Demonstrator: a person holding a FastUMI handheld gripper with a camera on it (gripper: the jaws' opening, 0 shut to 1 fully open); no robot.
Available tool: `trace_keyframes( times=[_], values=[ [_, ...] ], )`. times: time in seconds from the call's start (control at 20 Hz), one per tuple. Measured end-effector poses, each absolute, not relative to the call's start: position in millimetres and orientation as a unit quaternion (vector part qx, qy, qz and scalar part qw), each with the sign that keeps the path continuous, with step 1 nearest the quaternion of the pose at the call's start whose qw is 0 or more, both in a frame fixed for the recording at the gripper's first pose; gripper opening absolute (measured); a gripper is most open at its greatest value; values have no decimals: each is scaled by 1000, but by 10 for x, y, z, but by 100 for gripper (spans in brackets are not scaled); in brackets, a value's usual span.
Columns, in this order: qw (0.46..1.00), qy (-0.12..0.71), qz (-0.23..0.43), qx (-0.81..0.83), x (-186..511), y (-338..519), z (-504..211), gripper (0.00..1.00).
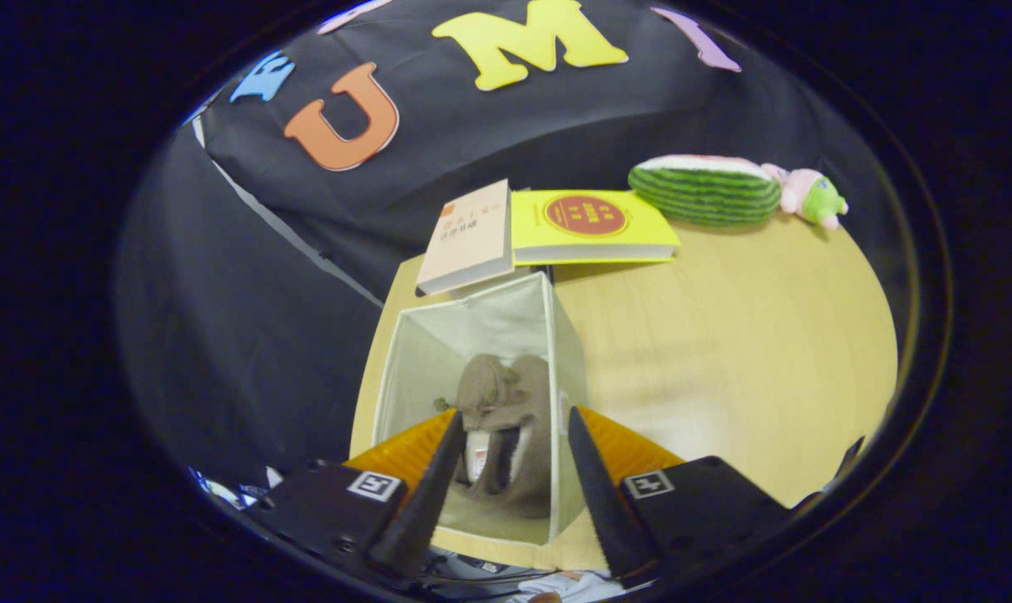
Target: Open the storage box then place both shoes into the box .Put the left shoe in first, then the right shoe, with the right side of both shoes facing outward in a uniform manner.
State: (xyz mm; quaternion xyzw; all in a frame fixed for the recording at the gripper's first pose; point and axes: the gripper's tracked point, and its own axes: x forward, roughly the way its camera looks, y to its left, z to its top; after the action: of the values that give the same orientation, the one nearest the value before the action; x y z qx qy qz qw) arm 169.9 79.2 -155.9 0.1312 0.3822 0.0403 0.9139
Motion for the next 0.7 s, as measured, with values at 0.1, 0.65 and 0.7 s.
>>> trace_keyframes(
  times=[0.1,0.65,0.7],
  values=[
    [934,343,28,98,1675,687,-1369,96],
    [986,161,19,32,1127,500,-604,99],
    [989,142,21,32,1048,484,-551,99]
  ],
)
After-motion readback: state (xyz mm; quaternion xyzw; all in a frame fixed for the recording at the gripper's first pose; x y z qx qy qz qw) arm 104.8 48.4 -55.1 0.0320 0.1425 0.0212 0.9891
